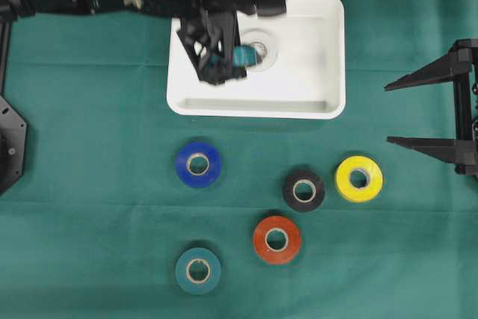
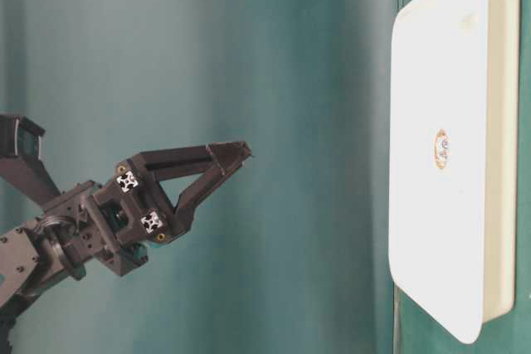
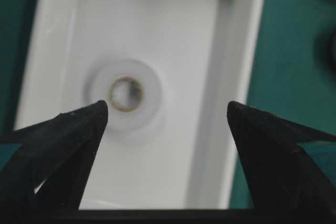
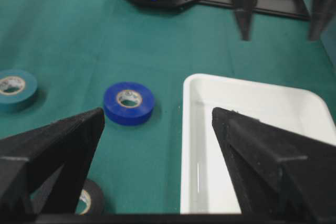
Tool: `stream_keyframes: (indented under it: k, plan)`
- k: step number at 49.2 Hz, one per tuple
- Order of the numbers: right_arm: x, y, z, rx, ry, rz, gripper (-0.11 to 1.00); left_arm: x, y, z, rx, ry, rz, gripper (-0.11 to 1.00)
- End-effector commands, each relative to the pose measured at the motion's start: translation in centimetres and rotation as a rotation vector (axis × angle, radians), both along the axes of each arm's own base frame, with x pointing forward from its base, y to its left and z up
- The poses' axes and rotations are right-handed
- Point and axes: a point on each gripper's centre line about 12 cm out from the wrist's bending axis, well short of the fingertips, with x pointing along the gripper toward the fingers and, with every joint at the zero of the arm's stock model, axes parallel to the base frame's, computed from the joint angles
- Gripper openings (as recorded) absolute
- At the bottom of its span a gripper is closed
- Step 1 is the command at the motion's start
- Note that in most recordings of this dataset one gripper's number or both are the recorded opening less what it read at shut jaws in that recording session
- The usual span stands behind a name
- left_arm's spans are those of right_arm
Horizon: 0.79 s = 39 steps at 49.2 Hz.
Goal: Pick up the tape from a random location and place it into the white case.
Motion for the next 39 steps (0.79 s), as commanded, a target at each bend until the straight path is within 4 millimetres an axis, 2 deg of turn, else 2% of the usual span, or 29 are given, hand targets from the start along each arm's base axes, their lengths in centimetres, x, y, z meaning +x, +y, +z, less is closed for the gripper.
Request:
stream_keyframes:
  k: [1, 11, 18, 28, 39]
  plan:
    - [0.3, 0.0, 1.1, 0.001, -0.028, -0.002, 0.91, -0.1, -2.0, 2.0, 0.014, -0.053, -0.045, 0.98]
    - [0.3, 0.0, 1.1, 0.001, -0.026, -0.002, 0.91, 0.3, -5.5, 2.3, 0.014, -0.075, -0.127, 0.98]
    - [0.3, 0.0, 1.0, 0.001, -0.025, -0.002, 0.91, 0.0, -5.9, 2.4, 0.014, -0.077, -0.136, 0.98]
    - [0.3, 0.0, 1.0, 0.006, -0.018, -0.003, 0.91, -1.9, -5.9, 3.8, 0.022, -0.116, -0.132, 0.98]
    - [0.3, 0.0, 1.0, 0.001, -0.018, -0.002, 0.91, -5.7, -6.3, 5.3, 0.042, -0.247, -0.134, 0.98]
